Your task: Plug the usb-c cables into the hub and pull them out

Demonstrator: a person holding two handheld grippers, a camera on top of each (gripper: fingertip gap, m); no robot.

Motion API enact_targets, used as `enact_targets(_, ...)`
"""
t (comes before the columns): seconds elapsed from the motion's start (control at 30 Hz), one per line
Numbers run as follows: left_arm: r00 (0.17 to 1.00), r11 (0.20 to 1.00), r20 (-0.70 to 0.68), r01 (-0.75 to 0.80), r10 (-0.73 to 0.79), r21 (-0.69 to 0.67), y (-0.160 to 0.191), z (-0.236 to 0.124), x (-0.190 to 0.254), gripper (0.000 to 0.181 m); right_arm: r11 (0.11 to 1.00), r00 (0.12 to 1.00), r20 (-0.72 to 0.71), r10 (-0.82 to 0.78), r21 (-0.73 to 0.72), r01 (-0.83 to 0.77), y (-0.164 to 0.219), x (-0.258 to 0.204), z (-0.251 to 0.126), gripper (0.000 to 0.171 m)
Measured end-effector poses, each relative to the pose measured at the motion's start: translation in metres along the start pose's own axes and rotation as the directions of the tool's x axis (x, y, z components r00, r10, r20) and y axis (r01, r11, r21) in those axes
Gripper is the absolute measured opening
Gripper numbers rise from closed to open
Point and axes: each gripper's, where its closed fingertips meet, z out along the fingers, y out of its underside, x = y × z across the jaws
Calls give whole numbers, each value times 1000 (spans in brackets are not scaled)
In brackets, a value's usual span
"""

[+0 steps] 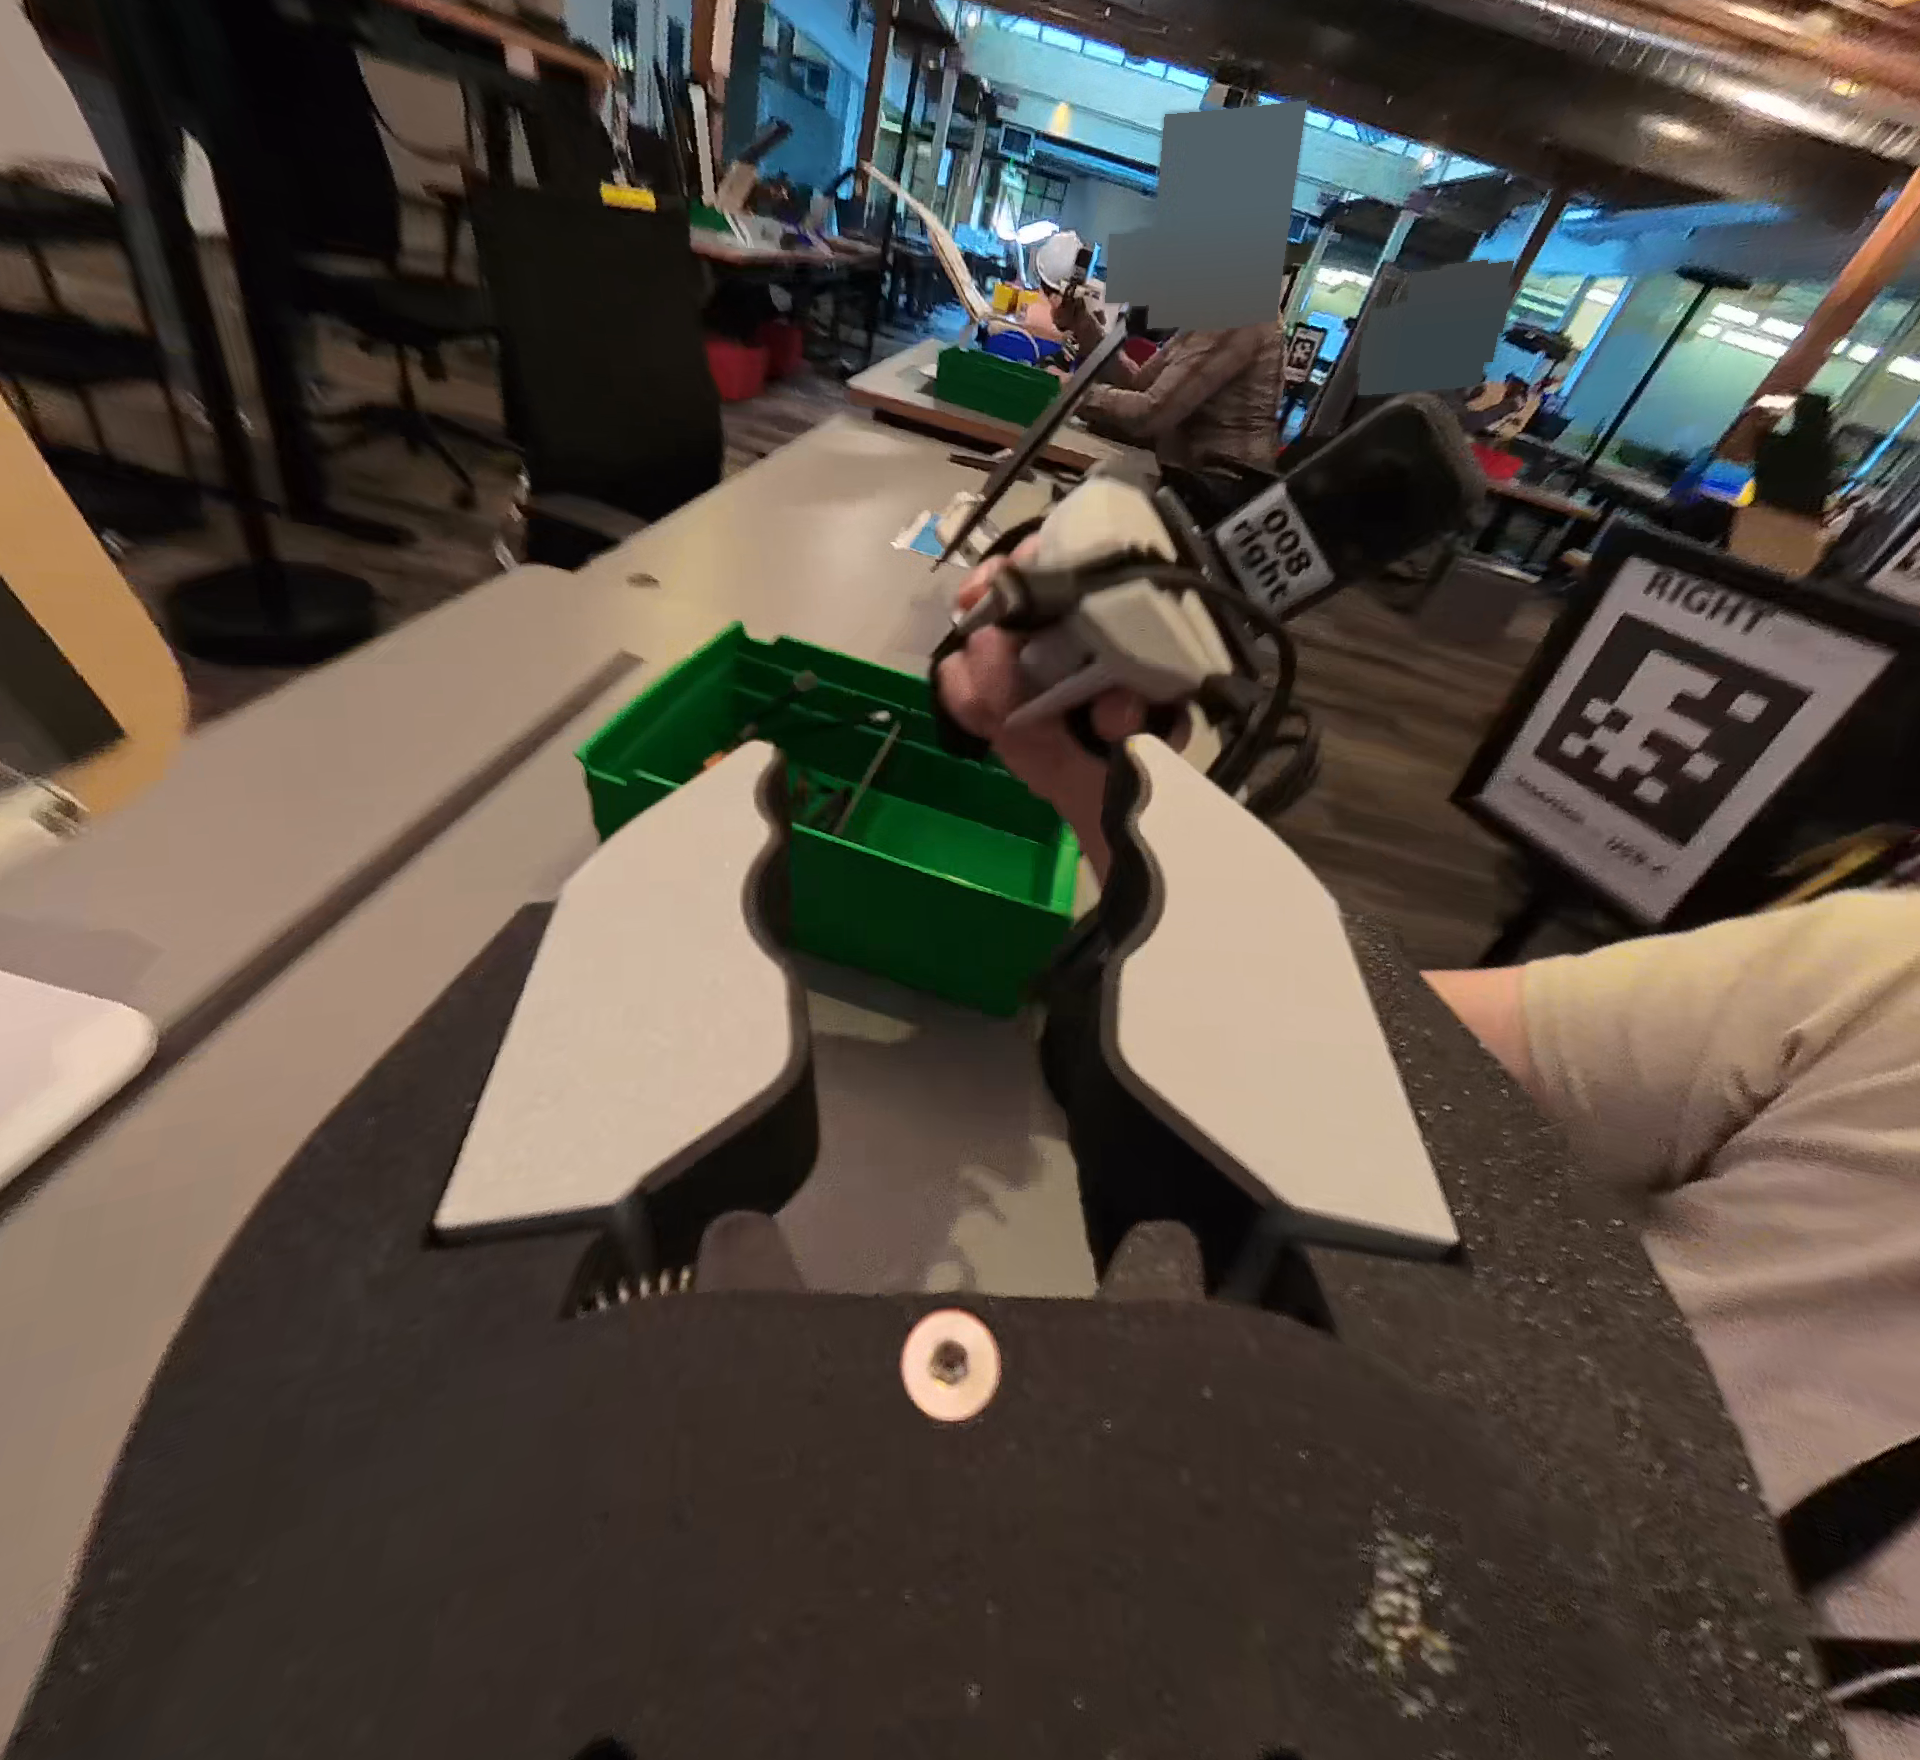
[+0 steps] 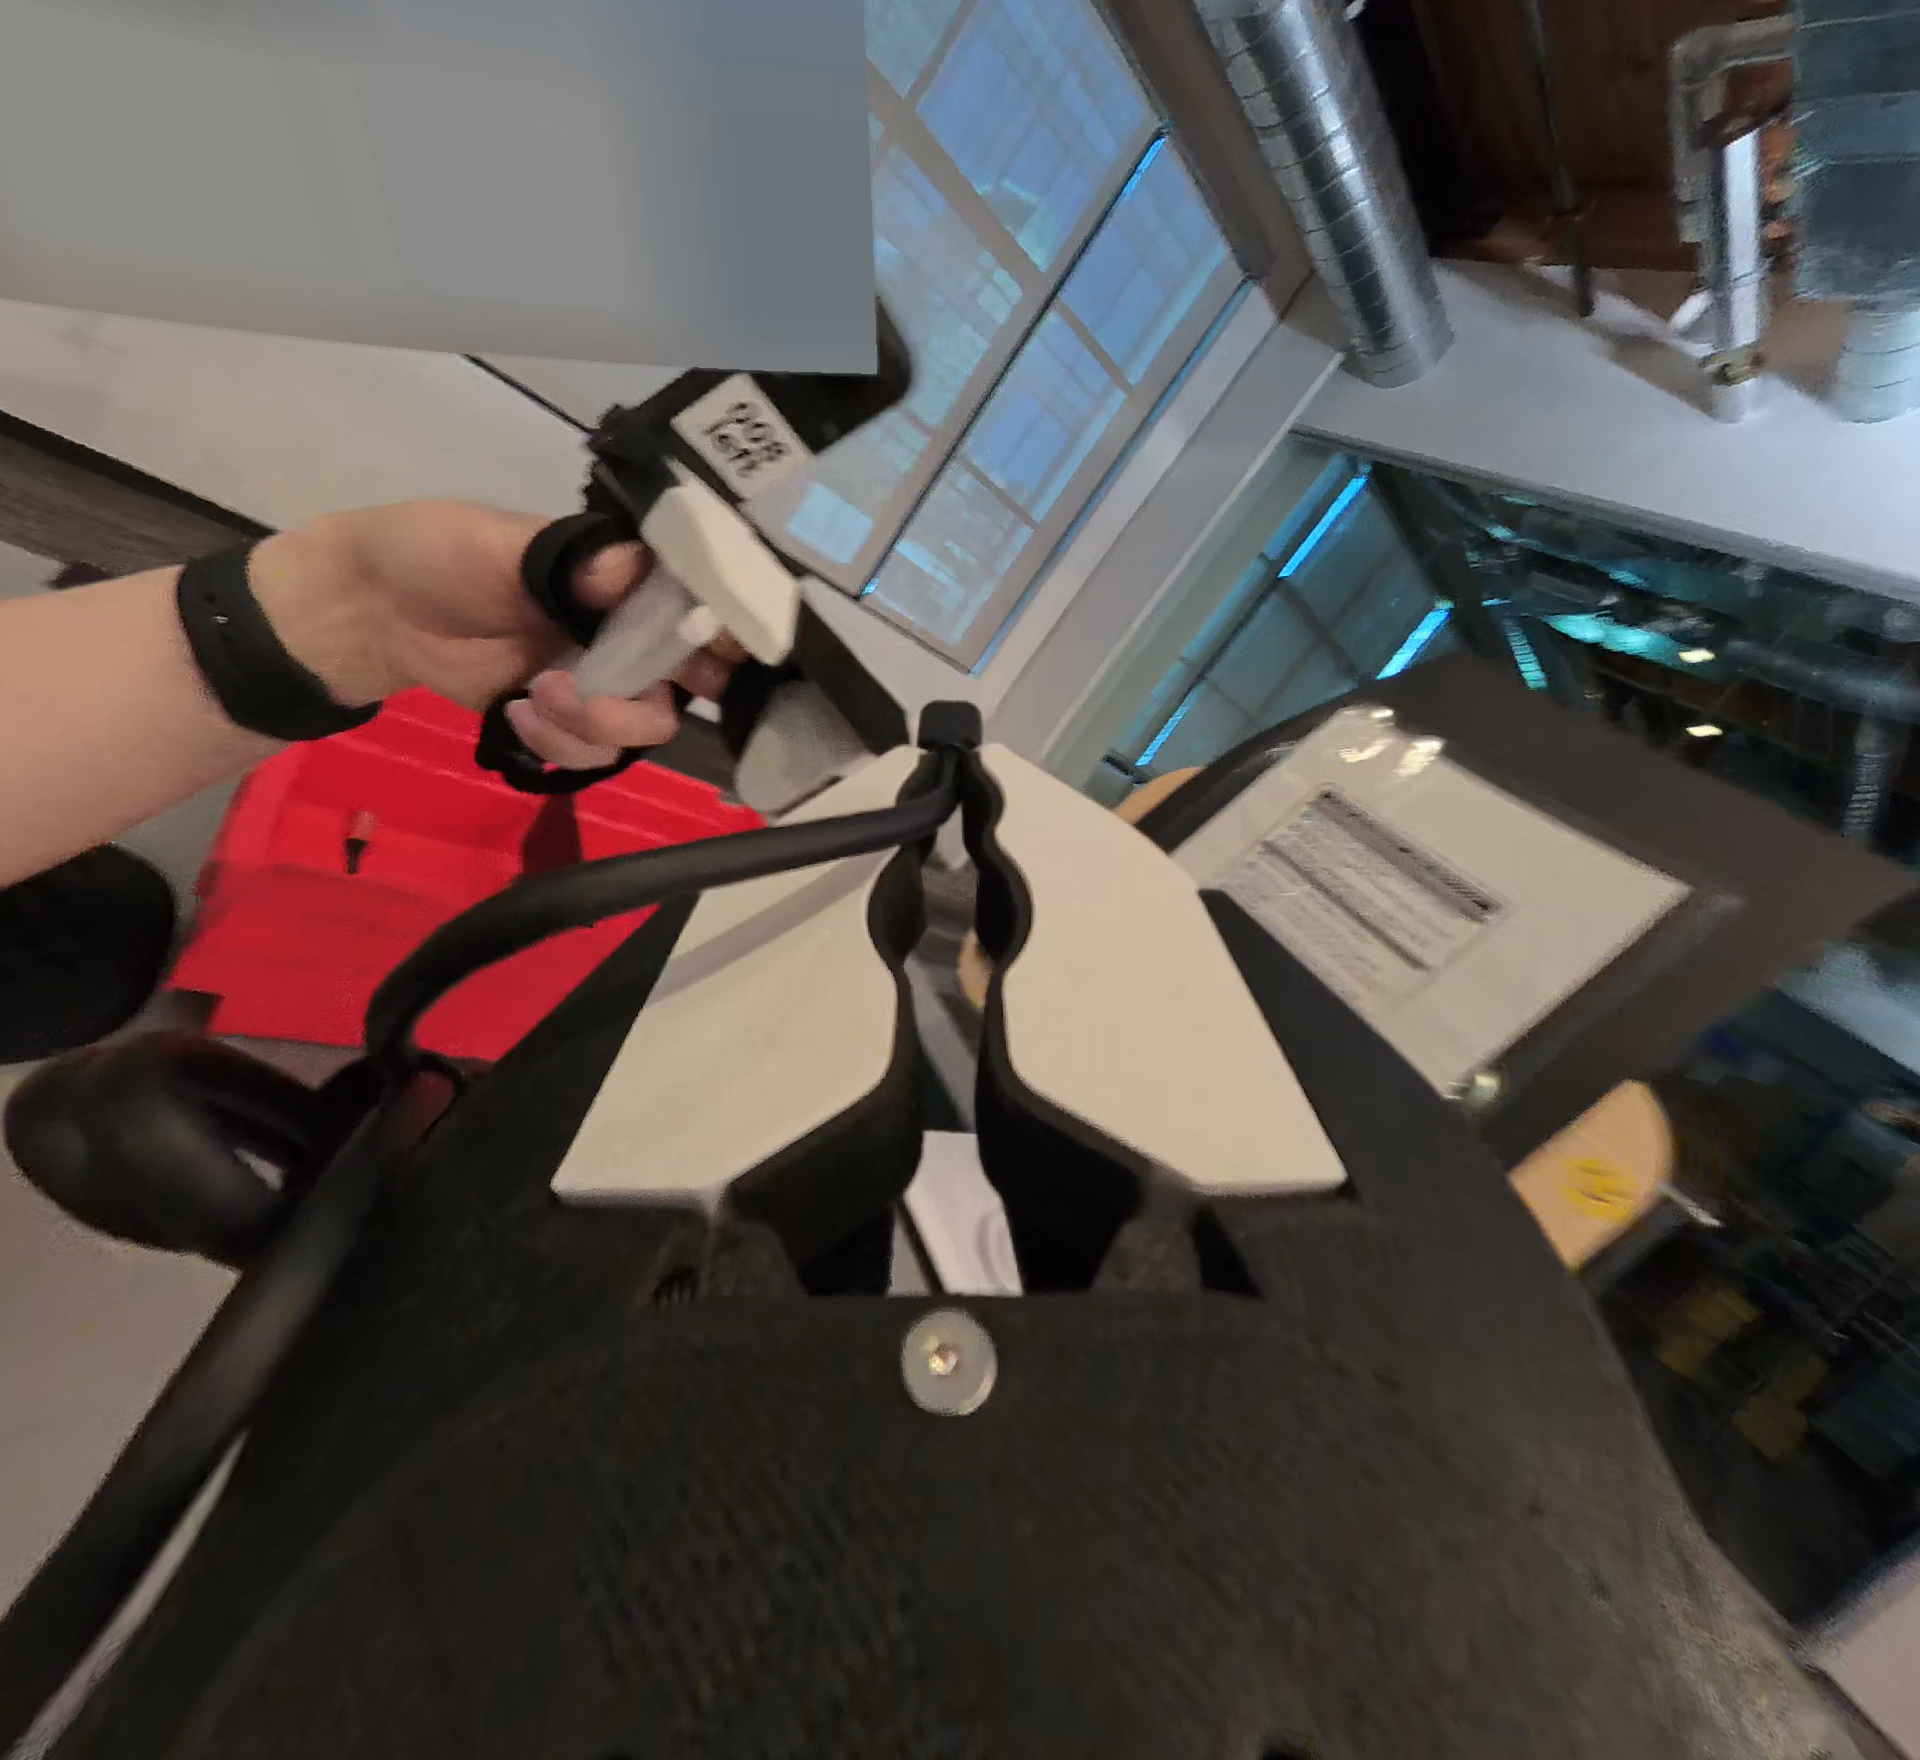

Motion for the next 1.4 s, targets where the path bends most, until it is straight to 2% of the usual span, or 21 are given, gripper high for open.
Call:
enact_targets(0.1, 981, 982, 69, -181, 184, -49, 5, -12, 0, 51, 998, 994, -84, -66, 15, 67, -32, 23, -37, 5)
enact_targets(0.2, 908, 899, 189, -304, 373, -314, 44, -15, -24, 46, 993, 985, -135, -112, 9, 114, -53, 34, -70, 6)
enact_targets(0.27, 854, 751, 148, -340, 498, -566, 88, -13, -41, 41, 991, 979, -161, -129, 12, 132, -62, 39, -89, 6)
enact_targets(0.33, 798, 558, 49, -374, 601, -741, 126, -5, -62, 42, 989, 971, -190, -146, 4, 149, -67, 44, -103, 5)
enact_targets(0.43, 792, 336, -173, -431, 585, -837, 179, 15, -84, 43, 985, 962, -216, -169, -14, 170, -71, 49, -116, 5)
enact_targets(0.53, 796, 116, -310, -425, 521, -898, 221, 6, -117, 44, 985, 961, -219, -166, 11, 173, -74, 50, -123, 5)
enact_targets(0.63, 800, -37, -378, -409, 466, -912, 242, -7, -143, 46, 985, 966, -213, -150, 50, 164, -79, 50, -128, 5)
enact_targets(0.67, 803, -64, -387, -404, 453, -913, 246, -9, -149, 46, 985, 966, -212, -146, 57, 162, -80, 50, -130, 5)
enact_targets(0.83, 850, -84, -376, -372, 369, -924, 269, -6, -152, 48, 984, 970, -209, -128, 97, 151, -84, 50, -139, 5)
enact_targets(0.87, 857, -101, -375, -364, 352, -926, 273, -9, -152, 42, 984, 971, -207, -122, 102, 145, -84, 50, -140, 5)
enact_targets(0.93, 880, -78, -336, -330, 335, -941, 275, -6, -148, 32, 984, 971, -208, -121, 101, 144, -83, 51, -141, 5)
enact_targets(1.0, 911, -58, -241, -235, 336, -970, 276, -7, -147, 31, 984, 971, -206, -122, 102, 146, -83, 51, -141, 5)
enact_targets(1.07, 938, -15, -76, -76, 337, -997, 276, -8, -145, 31, 983, 972, -202, -121, 110, 145, -84, 50, -140, 5)
enact_targets(1.13, 926, 82, 208, 192, 314, -978, 277, -6, -142, 31, 983, 974, -193, -115, 118, 139, -85, 49, -139, 5)
enact_targets(1.17, 893, 153, 362, 331, 266, -931, 278, -3, -138, 31, 984, 975, -190, -112, 117, 136, -85, 48, -138, 5)
enact_targets(1.2, 871, 215, 459, 422, 173, -881, 280, 5, -130, 30, 984, 976, -188, -114, 115, 137, -84, 48, -137, 5)
enact_targets(1.23, 866, 247, 496, 469, 60, -848, 281, 15, -119, 27, 984, 976, -186, -116, 111, 138, -84, 47, -136, 5)
enact_targets(1.3, 864, 214, 497, 502, -80, -838, 283, 22, -101, 22, 985, 977, -179, -119, 103, 139, -83, 46, -134, 5)
enact_targets(1.4, 873, 213, 479, 487, -91, -847, 285, 18, -94, 24, 985, 979, -167, -117, 107, 136, -83, 43, -133, 5)
